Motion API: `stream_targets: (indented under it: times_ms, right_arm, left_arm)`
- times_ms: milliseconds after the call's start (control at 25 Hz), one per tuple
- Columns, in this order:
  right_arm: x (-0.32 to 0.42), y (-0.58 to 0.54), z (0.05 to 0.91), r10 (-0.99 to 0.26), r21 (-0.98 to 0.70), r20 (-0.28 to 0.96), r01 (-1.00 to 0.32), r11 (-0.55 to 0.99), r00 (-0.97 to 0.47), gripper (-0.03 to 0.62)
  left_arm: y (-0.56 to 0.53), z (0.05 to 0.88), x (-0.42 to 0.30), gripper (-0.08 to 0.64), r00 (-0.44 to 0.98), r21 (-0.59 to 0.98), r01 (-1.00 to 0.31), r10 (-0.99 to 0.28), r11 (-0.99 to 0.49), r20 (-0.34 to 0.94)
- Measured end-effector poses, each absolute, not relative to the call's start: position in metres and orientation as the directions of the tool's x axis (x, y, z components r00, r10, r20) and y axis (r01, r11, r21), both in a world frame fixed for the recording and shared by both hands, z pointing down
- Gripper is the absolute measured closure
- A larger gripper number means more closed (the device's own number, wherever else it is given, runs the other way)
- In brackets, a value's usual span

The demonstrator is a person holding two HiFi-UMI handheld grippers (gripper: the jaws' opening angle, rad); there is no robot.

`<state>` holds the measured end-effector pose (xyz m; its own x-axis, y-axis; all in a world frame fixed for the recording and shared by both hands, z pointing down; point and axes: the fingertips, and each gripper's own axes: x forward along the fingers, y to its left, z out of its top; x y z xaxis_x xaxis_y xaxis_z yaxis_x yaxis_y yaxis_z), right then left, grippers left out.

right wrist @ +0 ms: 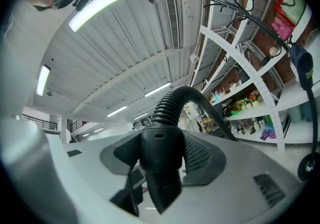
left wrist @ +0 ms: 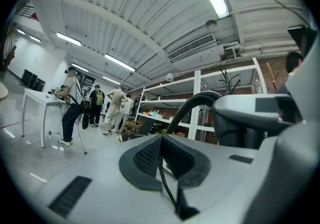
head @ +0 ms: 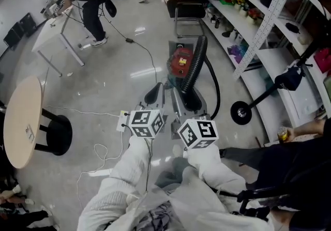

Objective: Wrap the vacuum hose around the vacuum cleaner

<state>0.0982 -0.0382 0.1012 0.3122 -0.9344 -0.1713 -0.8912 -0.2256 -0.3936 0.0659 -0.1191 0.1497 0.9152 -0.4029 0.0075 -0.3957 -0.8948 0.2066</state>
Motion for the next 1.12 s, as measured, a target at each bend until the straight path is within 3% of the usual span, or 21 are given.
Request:
stream_targets:
  times_ms: [400, 680, 1120]
  right_arm:
    - [0.216, -0.114, 0.095, -0.889, -0.399, -0.179, -0.857, -0.326, 0.421, 0.354]
    - [0.299, -0.192, 0.079, -0.891, -0.415, -0.186, -0.855, -0.311, 0.414, 0.354]
    - [0.371, -0.33, 0.087, -0.906, -0.38, -0.166, -0.873, -0.306, 0.39, 0.354]
  left_arm:
    - [-0.198, 0.133, 0.155, 0.56, 0.936, 0.186, -0.344, -0.351, -0.92, -0.003]
    - [-0.266, 0.118, 0.24, 0.56, 0.947, 0.18, -0.315, -0.321, -0.932, -0.005]
    - [-0.407, 0.128, 0.319, 0.56, 0.95, 0.219, -0.302, -0.312, -0.928, -0.011]
